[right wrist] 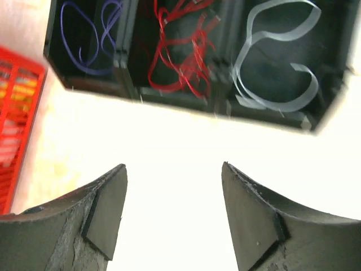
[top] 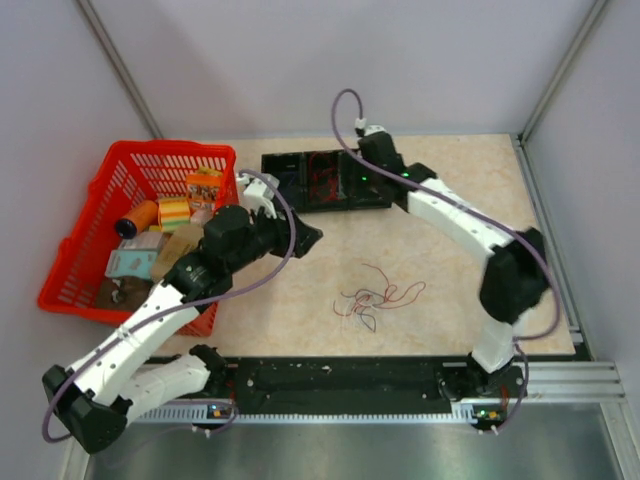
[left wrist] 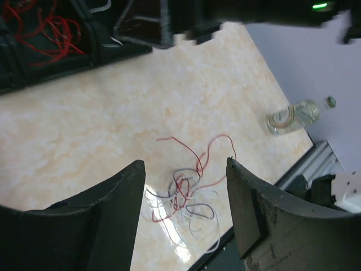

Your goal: Untangle the cables

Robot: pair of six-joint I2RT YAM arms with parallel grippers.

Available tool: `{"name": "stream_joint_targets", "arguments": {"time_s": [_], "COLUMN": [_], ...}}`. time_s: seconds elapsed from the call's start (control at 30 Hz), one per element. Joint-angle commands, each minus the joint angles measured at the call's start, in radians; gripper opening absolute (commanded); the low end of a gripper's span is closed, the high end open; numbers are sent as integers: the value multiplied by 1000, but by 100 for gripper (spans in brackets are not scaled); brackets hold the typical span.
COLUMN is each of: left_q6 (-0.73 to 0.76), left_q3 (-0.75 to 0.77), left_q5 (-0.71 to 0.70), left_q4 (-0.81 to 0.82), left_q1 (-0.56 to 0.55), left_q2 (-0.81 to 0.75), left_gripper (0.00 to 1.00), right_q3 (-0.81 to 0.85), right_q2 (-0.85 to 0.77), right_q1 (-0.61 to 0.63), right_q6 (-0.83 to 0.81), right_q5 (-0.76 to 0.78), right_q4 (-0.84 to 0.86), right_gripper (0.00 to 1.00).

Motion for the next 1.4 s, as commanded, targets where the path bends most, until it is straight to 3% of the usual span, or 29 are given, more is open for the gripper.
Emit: {"name": "stream_joint_targets", "arguments": {"time_s": [0.0,0.1,0.23,0.27,0.3,0.33,0.5,0.63,0.8,0.83,0.9,1.0,1.2,1.37], "left_q6": [-13,-37,-30,-34,-39,-47,-54,-50,-67,-74,-77,-82,-123,-151], "left_q3": [-68,-113,-59,-33,-6,25,125,157,139,127,113,101,-22,-109], "left_q5": [-114,-192,-289,-281,-276,-269,-272,-284,-227,-214,-194,-207,-301,-417], "left_q4": [55,124,151,142,138,131,97,51,63,78,92,76,62,2], "left_q1": [-159,-272,-429,-441,-449,-452,-455,-452,-452,-452,-452,-451,-423,-403], "left_q2": [49,143,328,383,433,489,678,738,772,772,771,769,641,414], "left_gripper": [64,64,69,69,69,69,69,70,68,67,62,47,1,0], "right_q3": [-434,-710,-969,-1015,-1049,-1084,-1190,-1256,-1319,-1327,-1321,-1280,-1140,-930], "right_q2": [-429,-649,-942,-1009,-1081,-1134,-1200,-1134,-1111,-1104,-1082,-1088,-1254,-1349], "right_q1": [-12,-18,-41,-44,-49,-56,-110,-110,-110,-109,-109,-107,-109,-110], "right_q6": [79,147,249,279,303,331,392,450,475,471,455,422,296,178], "right_q5": [20,6,37,43,44,40,-66,-216,-242,-250,-258,-241,-147,-22], "right_q4": [8,-7,-122,-146,-169,-182,-116,28,119,145,163,153,79,19], "right_gripper": [67,67,68,84,86,99,98,85,63,56,30,1,0,0]}}
